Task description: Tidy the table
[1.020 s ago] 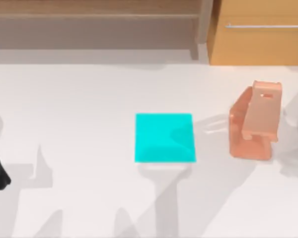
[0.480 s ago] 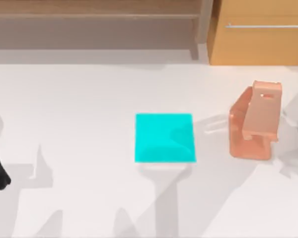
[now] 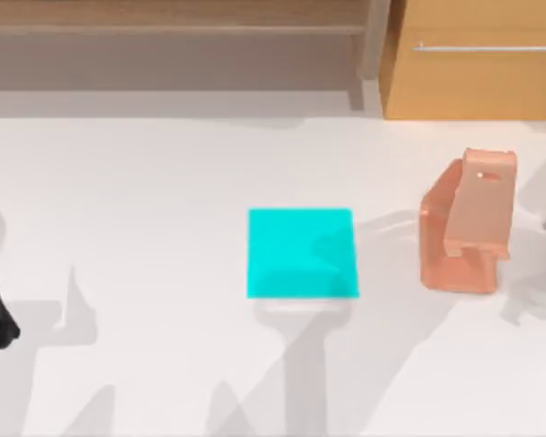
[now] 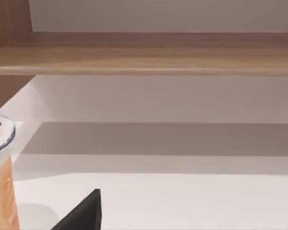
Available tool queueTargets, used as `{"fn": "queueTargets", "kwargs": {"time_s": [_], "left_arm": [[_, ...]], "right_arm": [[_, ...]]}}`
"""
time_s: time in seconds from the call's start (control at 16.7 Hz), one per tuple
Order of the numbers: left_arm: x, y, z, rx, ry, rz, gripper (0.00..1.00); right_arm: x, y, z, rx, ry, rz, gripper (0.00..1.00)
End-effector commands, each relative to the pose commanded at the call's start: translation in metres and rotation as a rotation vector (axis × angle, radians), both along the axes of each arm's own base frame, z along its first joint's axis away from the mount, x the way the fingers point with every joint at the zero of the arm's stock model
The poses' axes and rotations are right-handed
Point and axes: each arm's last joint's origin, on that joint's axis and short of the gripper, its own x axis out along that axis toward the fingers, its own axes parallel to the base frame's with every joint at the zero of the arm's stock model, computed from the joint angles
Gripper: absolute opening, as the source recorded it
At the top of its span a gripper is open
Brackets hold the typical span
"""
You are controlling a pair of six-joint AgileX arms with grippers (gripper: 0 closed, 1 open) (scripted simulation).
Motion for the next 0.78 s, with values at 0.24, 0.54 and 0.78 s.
{"fn": "queueTargets", "kwargs": {"time_s": [0.24,0.54,0.78], "left_arm": [[0.0,0.0,0.0,0.0,0.0,0.0,1.0],[0.0,0.0,0.0,0.0,0.0,0.0,1.0],[0.0,0.0,0.0,0.0,0.0,0.0,1.0]], "right_arm": [[0.0,0.0,0.047,0.002,0.013,0.0,0.0],[-0.004,0.001,0.081,0.0,0.002,-0.002,0.0],[-0.003,0.001,0.079,0.001,0.006,-0.002,0.0]]}}
